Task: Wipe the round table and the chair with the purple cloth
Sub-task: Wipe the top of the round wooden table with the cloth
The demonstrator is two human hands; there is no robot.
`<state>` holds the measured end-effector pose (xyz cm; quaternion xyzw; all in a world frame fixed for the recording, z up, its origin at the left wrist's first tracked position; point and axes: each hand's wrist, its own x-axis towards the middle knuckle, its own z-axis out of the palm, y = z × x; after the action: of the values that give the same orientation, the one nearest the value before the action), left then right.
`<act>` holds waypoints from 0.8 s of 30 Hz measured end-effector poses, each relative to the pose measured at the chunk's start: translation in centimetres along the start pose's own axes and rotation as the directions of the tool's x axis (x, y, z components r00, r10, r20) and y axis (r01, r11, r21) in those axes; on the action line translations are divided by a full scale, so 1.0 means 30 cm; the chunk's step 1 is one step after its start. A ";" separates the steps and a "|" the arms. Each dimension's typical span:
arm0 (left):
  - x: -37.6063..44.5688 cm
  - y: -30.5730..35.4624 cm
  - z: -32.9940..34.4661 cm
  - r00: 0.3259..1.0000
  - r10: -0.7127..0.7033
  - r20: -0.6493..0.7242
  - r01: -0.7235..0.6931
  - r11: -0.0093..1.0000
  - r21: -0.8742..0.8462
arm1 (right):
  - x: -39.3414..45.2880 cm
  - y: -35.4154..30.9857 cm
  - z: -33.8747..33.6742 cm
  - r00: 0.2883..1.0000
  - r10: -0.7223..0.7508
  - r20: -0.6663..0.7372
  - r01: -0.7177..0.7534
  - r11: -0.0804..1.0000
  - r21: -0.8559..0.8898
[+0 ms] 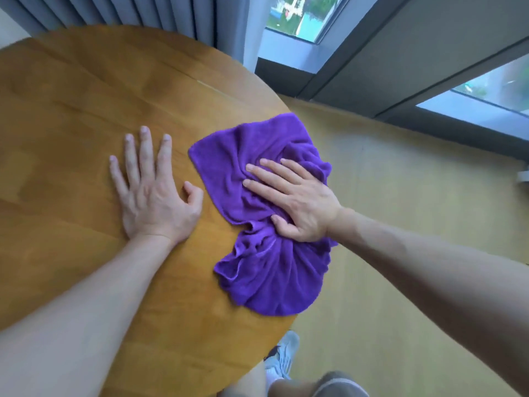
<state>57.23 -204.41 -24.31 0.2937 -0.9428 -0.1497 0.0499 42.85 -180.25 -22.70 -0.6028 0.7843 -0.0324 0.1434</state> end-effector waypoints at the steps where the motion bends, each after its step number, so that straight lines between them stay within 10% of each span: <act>1: -0.003 -0.001 -0.001 1.000 0.004 0.011 -0.004 1.000 -0.007 | 0.000 -0.017 0.007 0.994 0.100 -0.046 -0.100 0.995 0.015; 6: -0.013 0.005 -0.032 0.999 -0.010 0.050 0.016 0.994 -0.108 | 0.036 -0.183 0.032 0.627 0.745 -0.228 -0.706 0.667 0.238; 10: -0.008 0.010 -0.064 0.996 -0.038 0.084 0.055 0.977 -0.208 | 0.102 -0.388 0.070 0.399 0.905 -0.144 -0.848 0.425 0.317; 17: -0.200 -0.005 -0.085 0.959 0.224 0.176 -0.180 0.955 -0.236 | -0.089 -0.436 0.106 0.959 0.268 -0.093 -0.256 0.959 0.123; 21: -0.462 -0.048 -0.084 0.924 0.278 0.263 -0.254 0.960 -0.121 | -0.077 -0.236 0.061 0.997 -0.065 -0.030 0.068 0.994 0.091; 24: -0.584 -0.055 -0.079 0.934 0.231 0.274 -0.238 0.971 -0.008 | -0.047 -0.171 0.053 0.993 0.078 -0.090 -0.068 0.992 0.105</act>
<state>72.97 -196.34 -22.68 0.1565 -0.9707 -0.1699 -0.0667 48.40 -180.10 -22.81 -0.5634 0.8090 -0.0953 0.1378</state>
